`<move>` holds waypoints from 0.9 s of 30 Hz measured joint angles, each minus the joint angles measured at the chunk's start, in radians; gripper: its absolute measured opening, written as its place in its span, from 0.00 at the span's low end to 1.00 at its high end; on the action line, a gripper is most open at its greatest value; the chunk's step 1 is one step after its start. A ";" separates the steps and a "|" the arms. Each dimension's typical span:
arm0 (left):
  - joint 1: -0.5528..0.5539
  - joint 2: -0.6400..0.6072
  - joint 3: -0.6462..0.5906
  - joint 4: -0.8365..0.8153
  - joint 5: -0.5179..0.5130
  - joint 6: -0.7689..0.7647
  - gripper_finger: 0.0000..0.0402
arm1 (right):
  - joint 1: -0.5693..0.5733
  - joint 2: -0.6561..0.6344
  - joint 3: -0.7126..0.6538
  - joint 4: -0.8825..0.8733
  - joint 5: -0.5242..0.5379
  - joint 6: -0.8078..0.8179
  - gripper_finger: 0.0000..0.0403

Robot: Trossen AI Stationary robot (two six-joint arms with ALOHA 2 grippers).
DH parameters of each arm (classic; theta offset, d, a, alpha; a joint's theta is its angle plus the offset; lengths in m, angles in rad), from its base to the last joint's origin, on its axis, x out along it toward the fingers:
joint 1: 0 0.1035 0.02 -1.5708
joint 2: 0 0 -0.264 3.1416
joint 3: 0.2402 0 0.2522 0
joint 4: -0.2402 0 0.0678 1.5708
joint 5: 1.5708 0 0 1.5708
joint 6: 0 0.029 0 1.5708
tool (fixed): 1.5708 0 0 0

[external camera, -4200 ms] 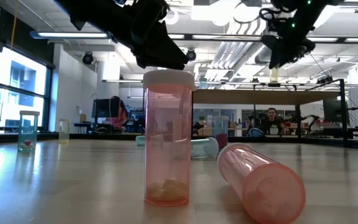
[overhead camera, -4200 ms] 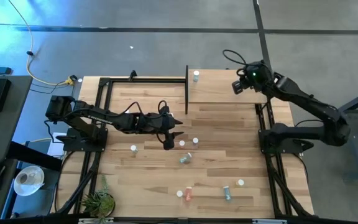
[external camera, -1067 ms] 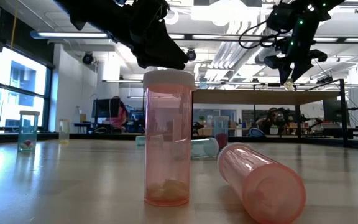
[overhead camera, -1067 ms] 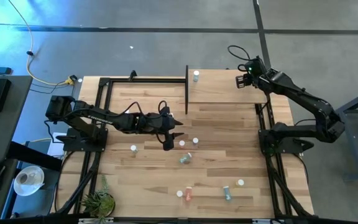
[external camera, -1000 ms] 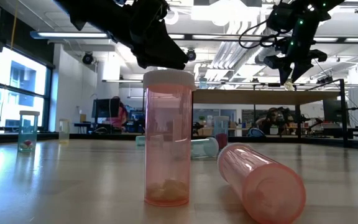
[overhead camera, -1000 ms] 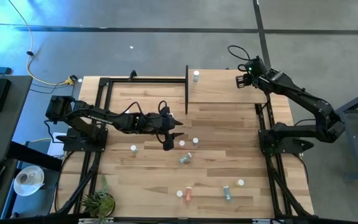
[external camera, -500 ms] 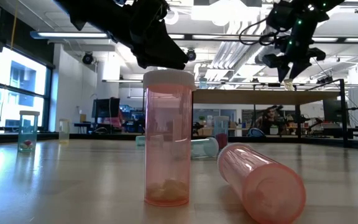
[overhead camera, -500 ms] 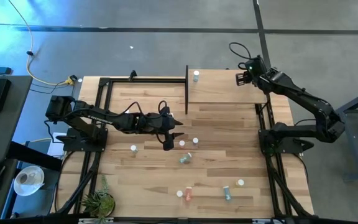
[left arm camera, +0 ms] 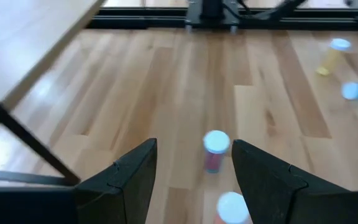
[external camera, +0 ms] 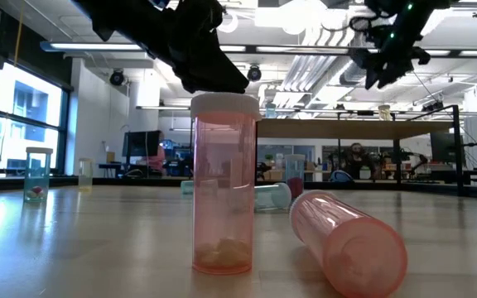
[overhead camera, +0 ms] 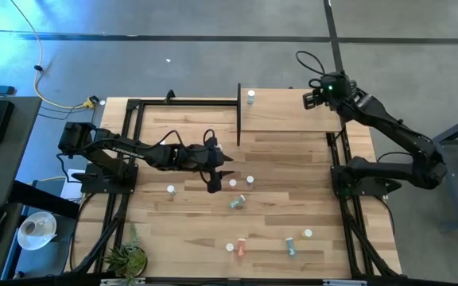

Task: Pick and place medicine bottles onto shelf by color
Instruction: Put the top pink pill bottle on the shelf

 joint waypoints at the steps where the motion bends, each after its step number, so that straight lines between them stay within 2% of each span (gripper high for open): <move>1: 0.000 0.000 0.000 -0.005 0.017 0.002 0.50 | 0.017 -0.012 0.000 -0.008 -0.013 -0.006 0.40; 11: -0.005 0.000 0.000 -0.048 0.121 -0.015 0.50 | 0.244 -0.115 -0.012 -0.144 -0.039 0.047 0.40; 19: -0.063 0.014 0.000 -0.046 0.112 -0.017 0.50 | 0.394 -0.137 -0.043 -0.168 -0.029 0.132 0.40; 27: -0.101 0.093 0.000 -0.048 0.016 -0.025 0.50 | 0.485 -0.137 -0.043 -0.170 0.018 0.159 0.40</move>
